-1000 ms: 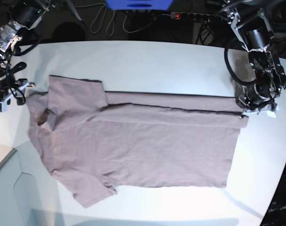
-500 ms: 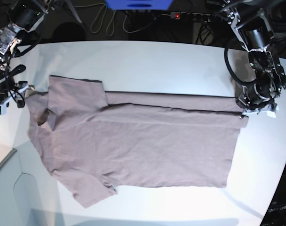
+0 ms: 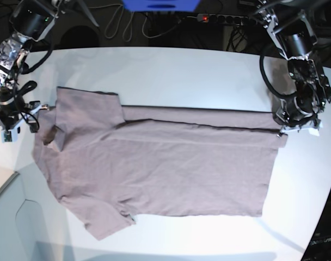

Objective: Layout the t-shirt on the table in an organized manner, then fold the t-shirt properly
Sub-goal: 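Move the right gripper to the sleeve and pinch the fabric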

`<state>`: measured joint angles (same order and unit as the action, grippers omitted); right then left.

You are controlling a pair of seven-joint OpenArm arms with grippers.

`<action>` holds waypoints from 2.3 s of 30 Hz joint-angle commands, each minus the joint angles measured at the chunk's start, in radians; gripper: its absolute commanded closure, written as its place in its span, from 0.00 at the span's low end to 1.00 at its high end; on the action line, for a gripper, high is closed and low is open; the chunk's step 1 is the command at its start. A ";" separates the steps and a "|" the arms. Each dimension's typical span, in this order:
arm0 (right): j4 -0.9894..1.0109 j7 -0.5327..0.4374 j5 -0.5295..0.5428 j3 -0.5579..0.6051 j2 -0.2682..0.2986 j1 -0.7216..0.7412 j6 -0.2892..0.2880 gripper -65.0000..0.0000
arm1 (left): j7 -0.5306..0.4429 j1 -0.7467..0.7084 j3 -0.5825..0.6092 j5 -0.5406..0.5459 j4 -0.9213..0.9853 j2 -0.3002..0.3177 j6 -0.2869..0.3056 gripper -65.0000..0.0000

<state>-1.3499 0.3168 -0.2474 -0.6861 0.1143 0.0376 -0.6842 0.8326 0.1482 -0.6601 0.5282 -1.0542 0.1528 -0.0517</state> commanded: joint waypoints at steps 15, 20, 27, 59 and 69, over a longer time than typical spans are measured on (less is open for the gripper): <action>-0.013 -0.025 0.023 0.045 0.012 0.035 -0.014 0.47 | 0.012 0.012 0.001 -0.012 -0.004 0.009 -0.007 1.00; 0.003 -0.025 0.023 0.073 -0.009 0.041 -0.014 0.47 | 0.012 0.012 0.003 -0.012 -0.004 0.009 -0.007 1.00; 0.079 -0.025 0.016 0.073 -0.017 0.074 -0.014 0.44 | 0.012 0.009 0.003 -0.012 -0.004 0.009 -0.007 1.00; 0.267 -0.032 0.016 -0.010 0.084 0.072 -0.014 0.44 | 0.012 0.004 -0.003 -0.012 -0.004 0.009 -0.007 1.00; 0.267 -0.032 0.016 -0.004 0.084 0.064 -0.014 0.45 | 0.012 0.003 -0.003 -0.012 -0.004 0.009 -0.007 1.00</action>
<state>-1.0683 0.3038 -0.2466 -0.6888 0.1818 0.0925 -0.6842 0.8295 0.1471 -0.6621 0.5316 -1.0534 0.1524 -0.0517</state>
